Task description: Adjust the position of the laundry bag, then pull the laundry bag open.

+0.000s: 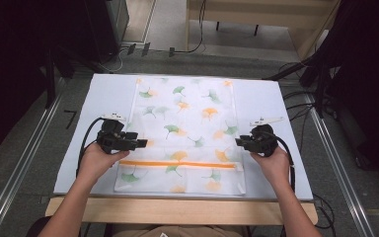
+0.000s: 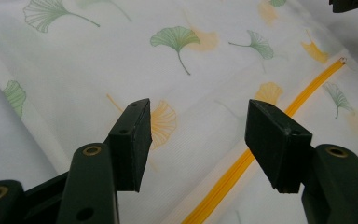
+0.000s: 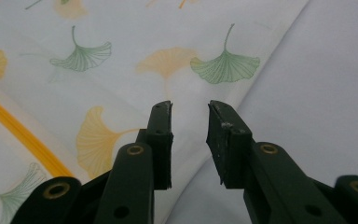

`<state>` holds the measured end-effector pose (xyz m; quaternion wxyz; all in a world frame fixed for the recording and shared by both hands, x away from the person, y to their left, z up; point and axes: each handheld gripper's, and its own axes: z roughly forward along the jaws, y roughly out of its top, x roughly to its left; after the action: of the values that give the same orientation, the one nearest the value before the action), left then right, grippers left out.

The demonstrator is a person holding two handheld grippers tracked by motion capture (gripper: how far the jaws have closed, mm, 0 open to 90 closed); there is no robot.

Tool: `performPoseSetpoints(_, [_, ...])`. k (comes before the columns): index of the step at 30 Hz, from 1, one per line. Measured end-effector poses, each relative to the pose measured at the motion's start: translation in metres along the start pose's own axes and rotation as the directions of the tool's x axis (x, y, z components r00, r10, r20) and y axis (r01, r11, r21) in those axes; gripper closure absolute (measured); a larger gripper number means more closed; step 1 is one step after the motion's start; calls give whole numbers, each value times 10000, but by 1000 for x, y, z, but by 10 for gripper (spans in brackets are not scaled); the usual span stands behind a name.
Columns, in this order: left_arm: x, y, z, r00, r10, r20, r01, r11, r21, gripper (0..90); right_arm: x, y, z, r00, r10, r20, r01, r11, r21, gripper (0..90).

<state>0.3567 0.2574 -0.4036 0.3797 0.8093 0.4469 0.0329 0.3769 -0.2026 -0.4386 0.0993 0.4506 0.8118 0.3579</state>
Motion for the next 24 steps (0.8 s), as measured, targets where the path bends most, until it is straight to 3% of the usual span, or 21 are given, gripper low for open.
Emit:
performPoseSetpoints(5, [-4,1,4,9999,110,114,-111,9999,83,404,1,-10,-8,9998,-103,-154,98,9995,-306,651])
performPoseSetpoints(8, [-7,2,6,9998,161,91,-162,9998,144,407,4,-14,-12,9993,313,-225,-320,9990,-311,612])
performPoseSetpoints(13, [-9,4,8,9995,215,212,-216,9997,57,397,8,-19,-21,9992,327,-232,-336,9988,-358,574])
performPoseSetpoints(17, [-11,5,11,9990,349,274,-353,9993,118,392,11,-23,-25,9989,395,-247,-403,9986,-339,552])
performPoseSetpoints(20, [-12,7,12,9992,90,381,-94,9999,107,390,12,-25,-27,9990,375,-245,-383,9986,-353,543])
performPoseSetpoints(24, [-15,9,14,9988,257,407,-258,9997,13,387,16,-29,-31,9991,356,-242,-363,9989,-289,536])
